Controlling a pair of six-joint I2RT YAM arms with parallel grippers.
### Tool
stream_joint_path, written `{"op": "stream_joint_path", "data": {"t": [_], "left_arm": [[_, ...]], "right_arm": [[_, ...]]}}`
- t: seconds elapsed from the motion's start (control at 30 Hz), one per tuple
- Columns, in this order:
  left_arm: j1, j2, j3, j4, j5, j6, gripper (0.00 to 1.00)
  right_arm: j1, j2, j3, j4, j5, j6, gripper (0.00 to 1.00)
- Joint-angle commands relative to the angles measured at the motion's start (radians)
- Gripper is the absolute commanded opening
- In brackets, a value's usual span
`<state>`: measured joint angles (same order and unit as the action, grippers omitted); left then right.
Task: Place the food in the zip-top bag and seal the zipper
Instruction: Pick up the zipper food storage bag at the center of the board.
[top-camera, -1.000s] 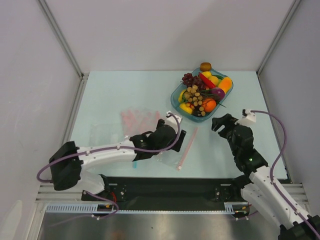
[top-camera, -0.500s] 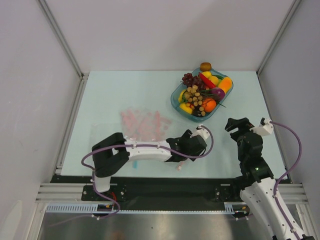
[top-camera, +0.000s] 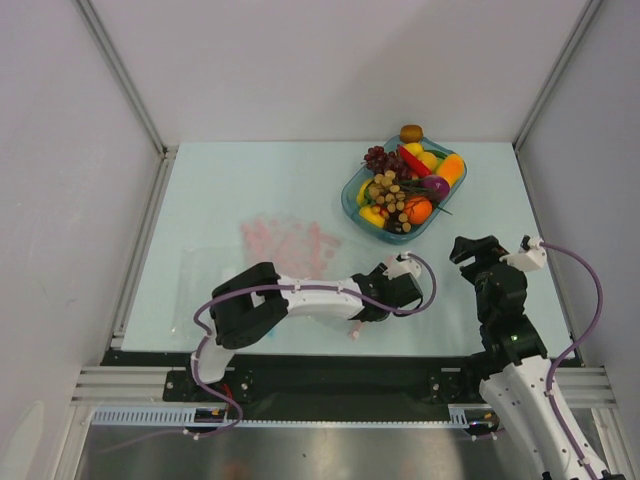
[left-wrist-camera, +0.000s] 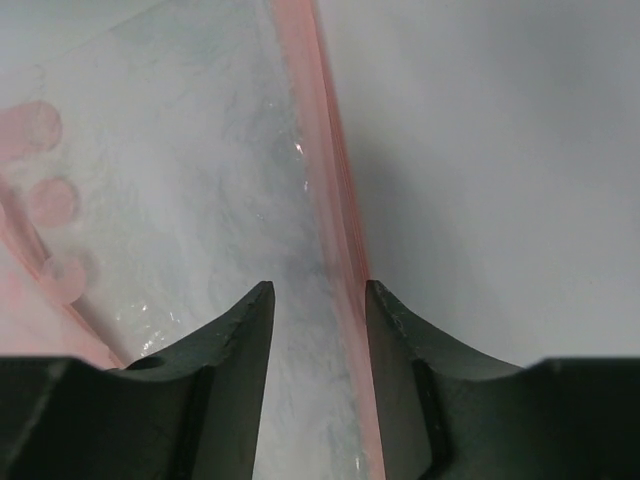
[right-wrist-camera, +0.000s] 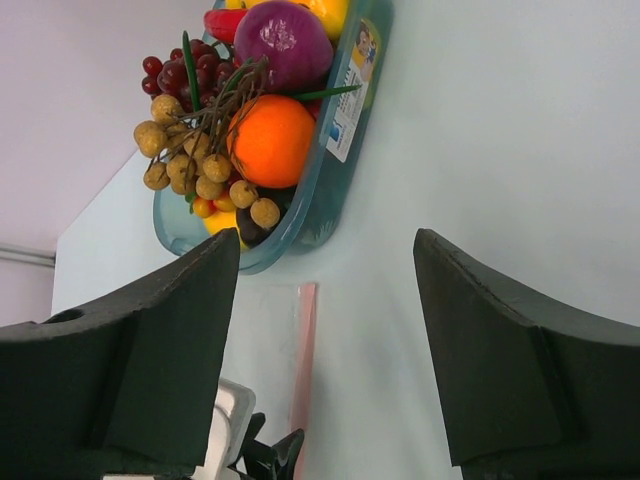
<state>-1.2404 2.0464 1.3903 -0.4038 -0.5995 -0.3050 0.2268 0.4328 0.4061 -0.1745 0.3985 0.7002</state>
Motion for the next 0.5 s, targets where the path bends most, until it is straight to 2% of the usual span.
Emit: {"op": "stream_joint_path", "data": {"t": [0.0,0.07,0.1,0.17,0.2,0.37,0.47], "left_arm": [[0.01,0.023,0.061,-0.03,-0.031,-0.003,0.46],[0.015,0.029,0.072,-0.049,-0.028,-0.008,0.37],[0.018,0.035,0.078,-0.053,-0.026,-0.009,0.18],[0.022,0.028,0.075,-0.053,-0.017,-0.013,0.03],[0.022,0.021,0.066,-0.052,-0.017,-0.014,0.0],[0.039,-0.067,0.029,-0.04,-0.019,-0.026,0.0],[0.07,-0.179,-0.048,0.016,0.018,-0.034,0.0]], "right_arm": [[-0.007,-0.012,-0.003,0.015,-0.012,0.002,0.74],[-0.009,-0.014,-0.004,0.017,-0.015,0.001,0.73],[-0.01,-0.016,-0.004,0.018,-0.018,-0.002,0.73],[-0.012,-0.014,-0.004,0.02,-0.024,-0.002,0.72],[-0.012,-0.011,-0.006,0.021,-0.027,-0.002,0.72],[-0.015,0.0,-0.013,0.061,-0.073,-0.019,0.66],[-0.015,0.042,-0.05,0.163,-0.183,-0.037,0.65]]}}
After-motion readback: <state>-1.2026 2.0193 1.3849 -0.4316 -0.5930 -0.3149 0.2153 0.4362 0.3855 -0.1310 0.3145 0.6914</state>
